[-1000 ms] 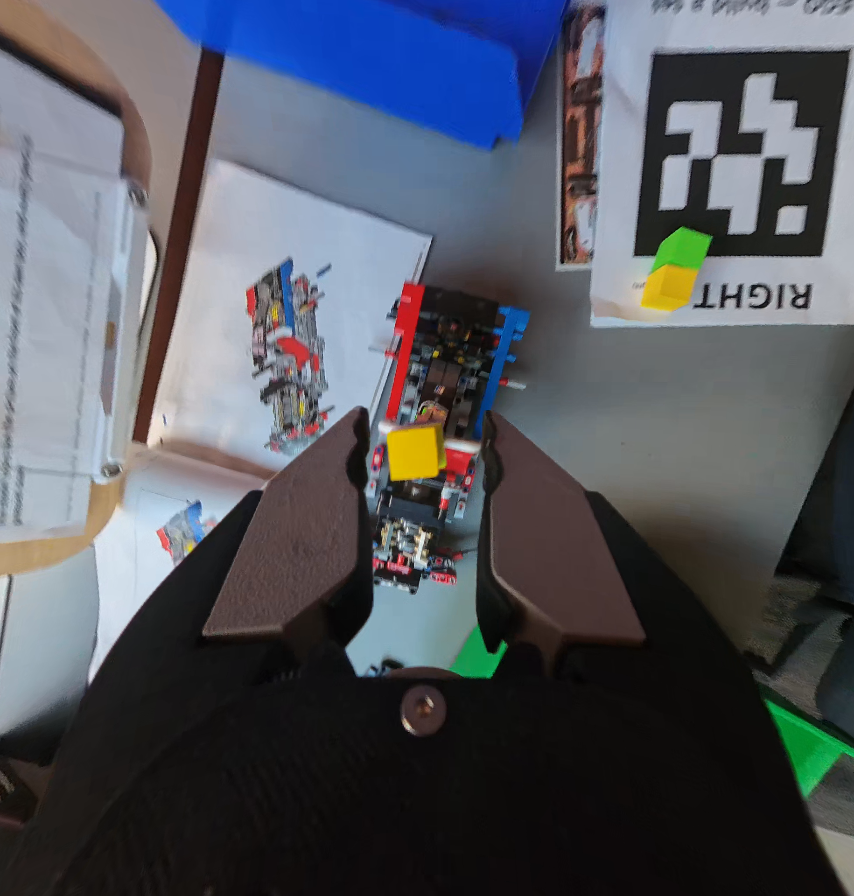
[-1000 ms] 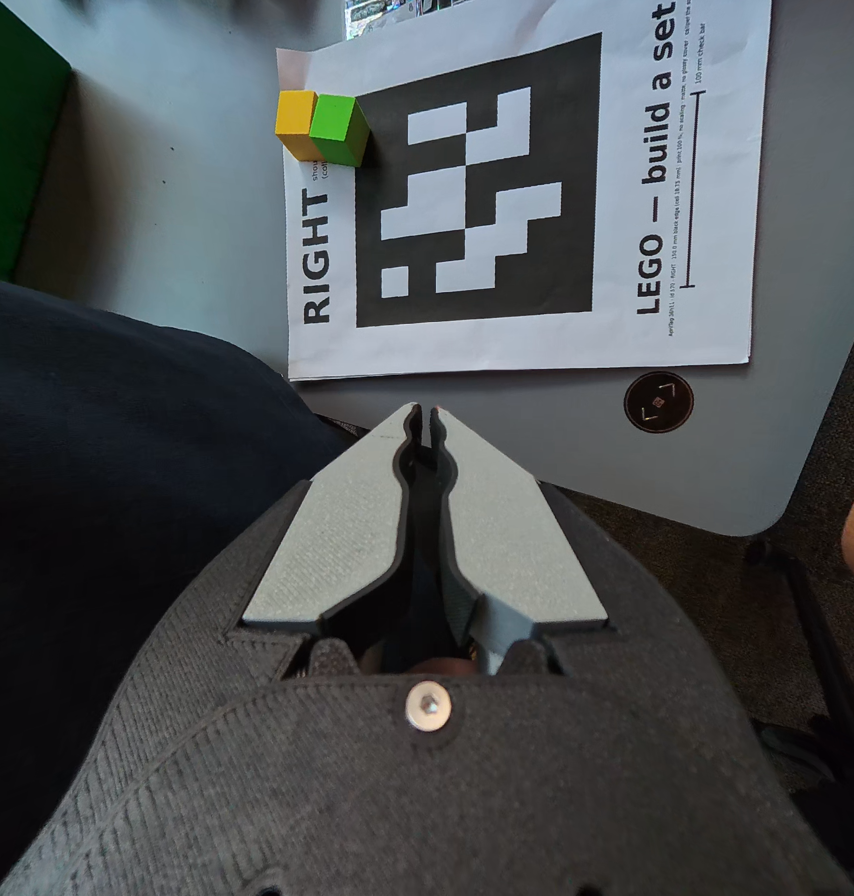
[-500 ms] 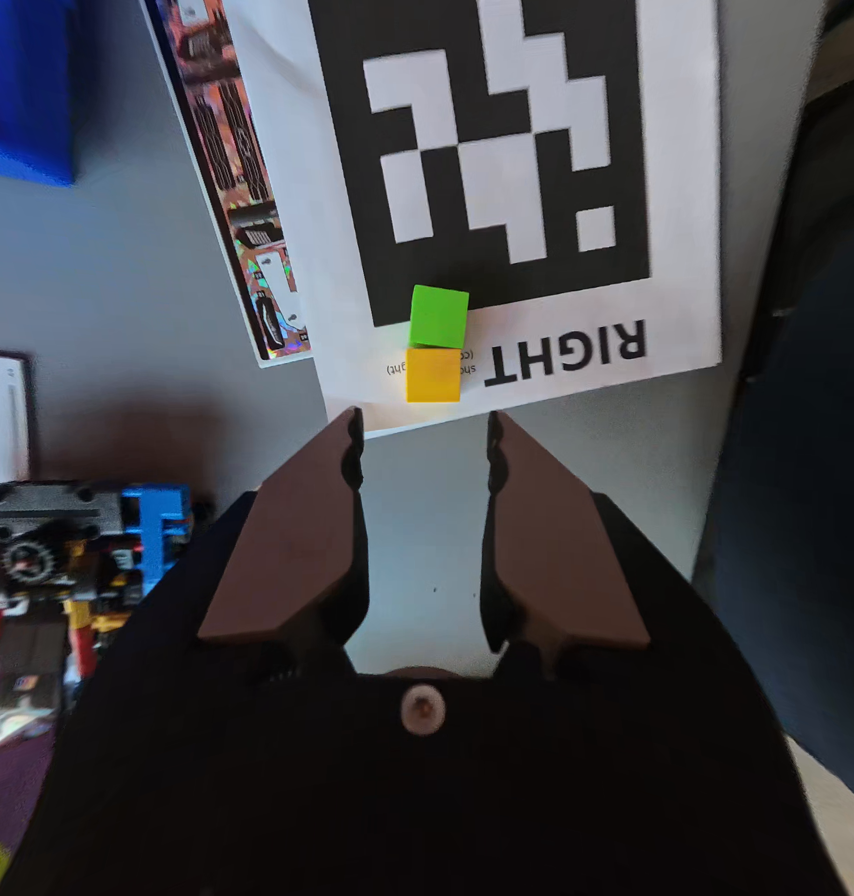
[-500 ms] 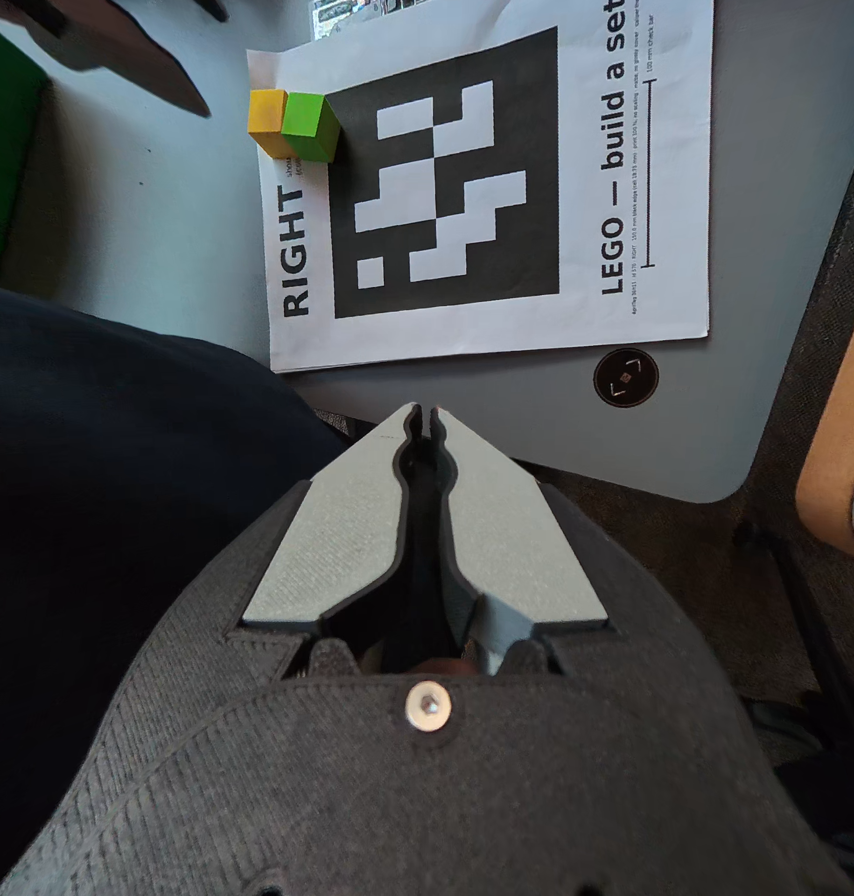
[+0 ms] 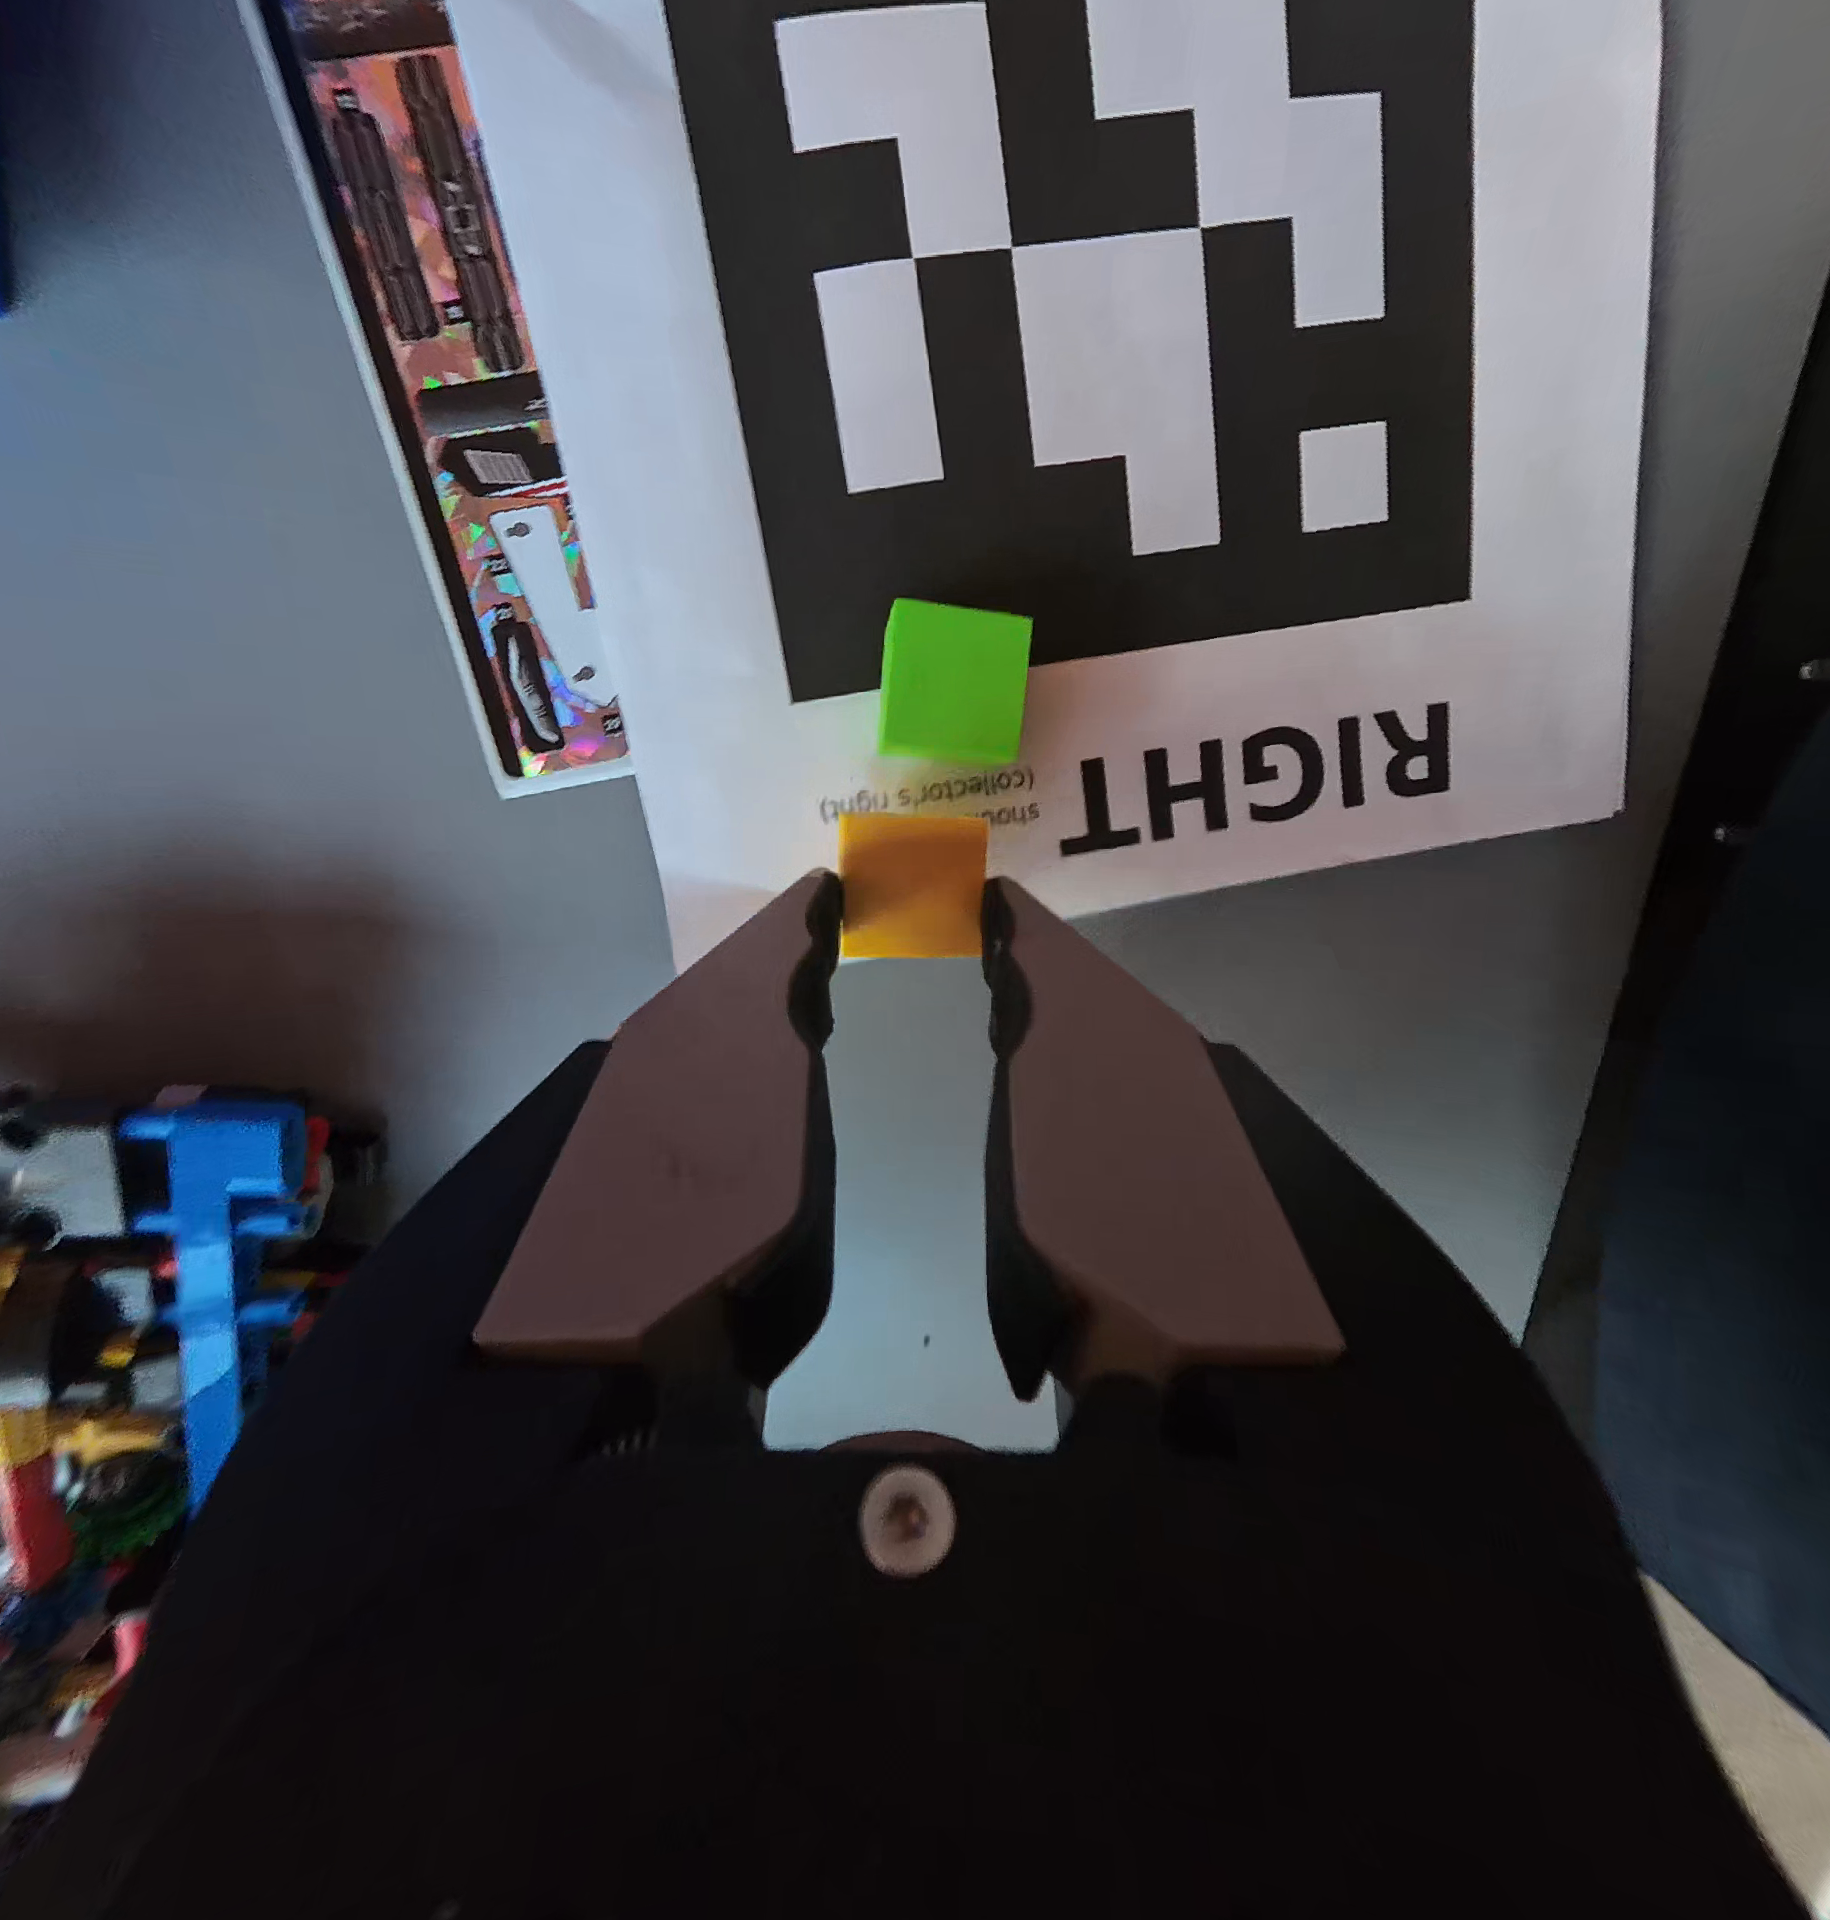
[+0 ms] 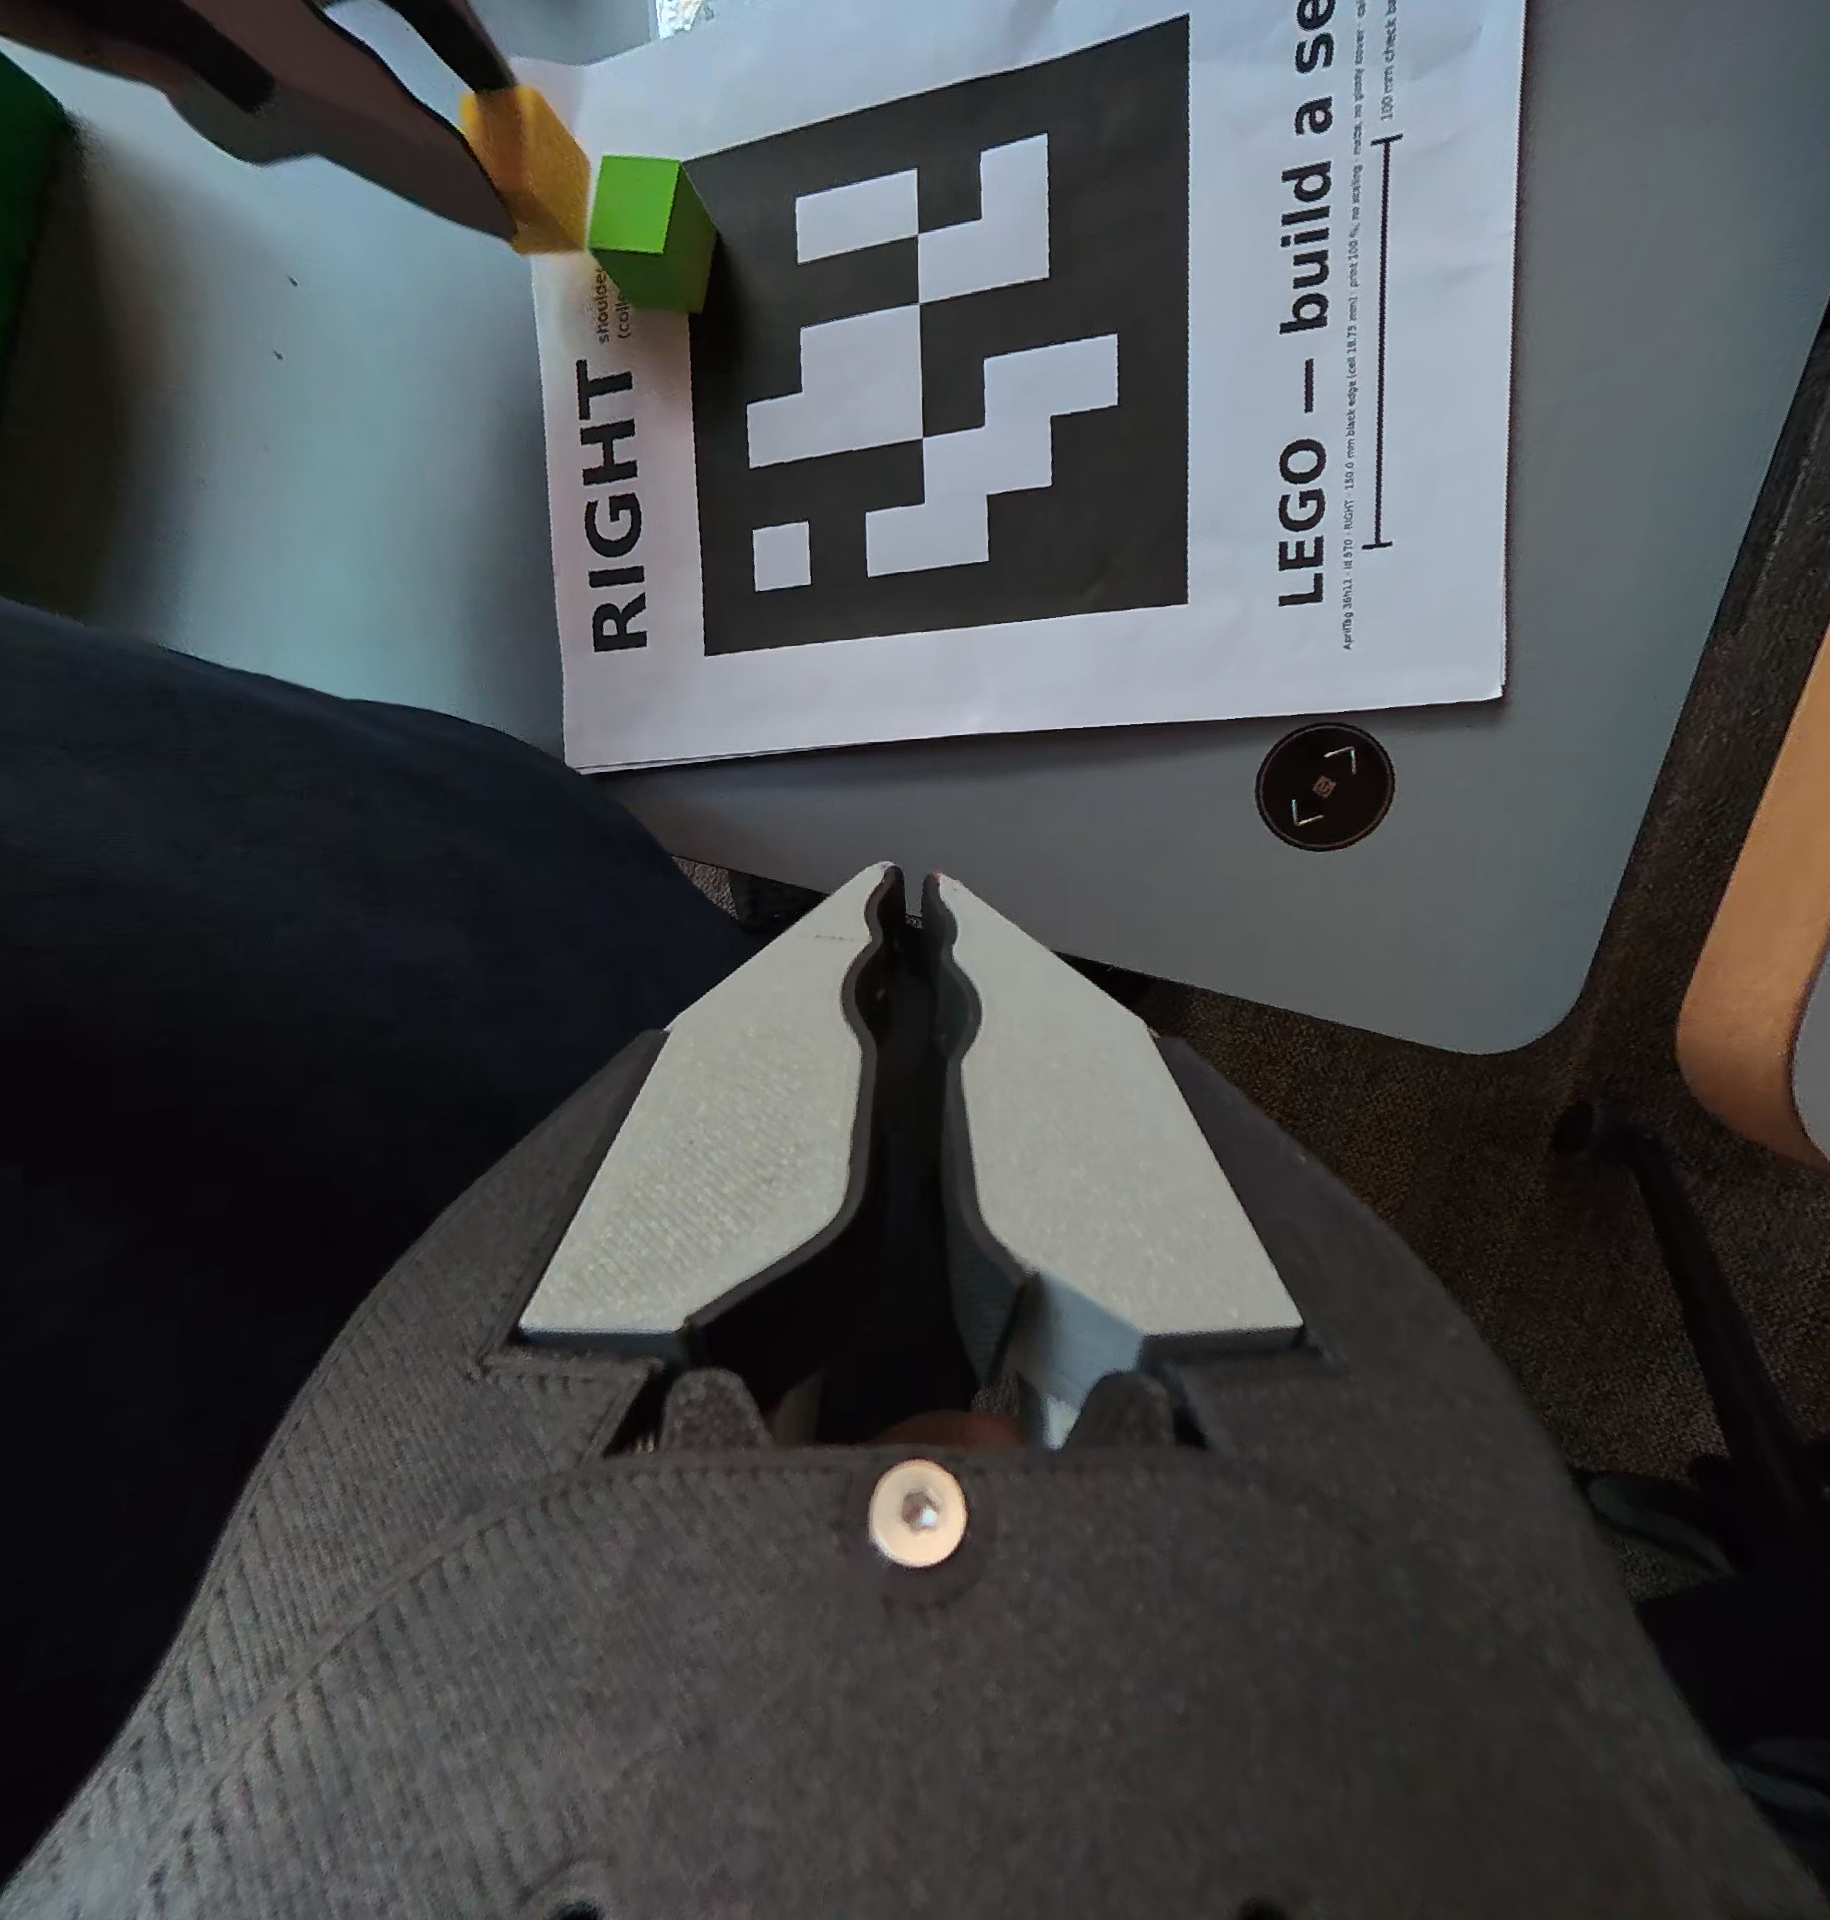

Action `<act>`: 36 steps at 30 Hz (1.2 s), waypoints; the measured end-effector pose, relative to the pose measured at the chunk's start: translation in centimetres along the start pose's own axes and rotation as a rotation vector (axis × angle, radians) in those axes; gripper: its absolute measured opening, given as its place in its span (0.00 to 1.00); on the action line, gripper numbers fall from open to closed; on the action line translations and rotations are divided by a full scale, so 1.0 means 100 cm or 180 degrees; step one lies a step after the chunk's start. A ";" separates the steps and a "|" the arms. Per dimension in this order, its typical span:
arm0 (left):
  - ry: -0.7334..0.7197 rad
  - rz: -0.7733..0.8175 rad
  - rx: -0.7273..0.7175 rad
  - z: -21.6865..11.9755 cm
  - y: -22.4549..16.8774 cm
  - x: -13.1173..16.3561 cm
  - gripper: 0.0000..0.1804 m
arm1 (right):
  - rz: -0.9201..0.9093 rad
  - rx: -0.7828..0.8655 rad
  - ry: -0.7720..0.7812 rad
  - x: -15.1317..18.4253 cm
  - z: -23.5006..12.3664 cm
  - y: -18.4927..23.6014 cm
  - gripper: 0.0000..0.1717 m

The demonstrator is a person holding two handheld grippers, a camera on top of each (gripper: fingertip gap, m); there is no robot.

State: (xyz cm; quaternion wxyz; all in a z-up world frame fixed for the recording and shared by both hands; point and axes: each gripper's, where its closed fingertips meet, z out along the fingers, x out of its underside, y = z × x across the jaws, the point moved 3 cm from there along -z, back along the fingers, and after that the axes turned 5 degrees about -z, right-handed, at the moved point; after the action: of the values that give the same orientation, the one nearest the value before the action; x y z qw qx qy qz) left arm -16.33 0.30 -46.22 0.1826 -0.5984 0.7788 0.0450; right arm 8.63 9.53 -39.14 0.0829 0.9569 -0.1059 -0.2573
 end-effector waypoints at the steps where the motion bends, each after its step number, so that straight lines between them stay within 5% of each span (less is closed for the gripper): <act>1: -0.0018 -0.0003 -0.0028 -0.006 0.002 0.002 0.14 | -0.0002 -0.0007 -0.0002 -0.001 0.001 0.000 0.01; 6: -0.0169 0.0055 -0.0291 -0.061 0.022 0.004 0.14 | -0.0054 -0.0070 0.0011 -0.004 0.008 0.008 0.01; 11: -0.0566 -0.0079 -0.0560 -0.165 0.066 -0.008 0.14 | -0.0118 -0.0121 0.0056 -0.005 0.013 0.014 0.01; 16: -0.0521 -0.0267 -0.0880 -0.226 0.122 0.017 0.14 | -0.0183 -0.0131 0.0071 -0.011 0.017 0.017 0.01; 22: -0.0324 -0.0450 -0.0776 -0.219 0.143 0.049 0.14 | -0.0215 -0.0110 0.0041 -0.018 0.017 0.019 0.01; 36: -0.0238 -0.0505 -0.0626 -0.196 0.147 0.059 0.14 | -0.0163 -0.0072 0.0043 -0.015 0.016 0.021 0.01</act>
State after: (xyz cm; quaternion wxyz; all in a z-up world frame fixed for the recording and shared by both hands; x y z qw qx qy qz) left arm -36.12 -6.68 -32.17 0.1549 -0.6711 0.7135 0.1289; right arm 6.22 7.73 -39.30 0.0878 0.9601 -0.0779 -0.2539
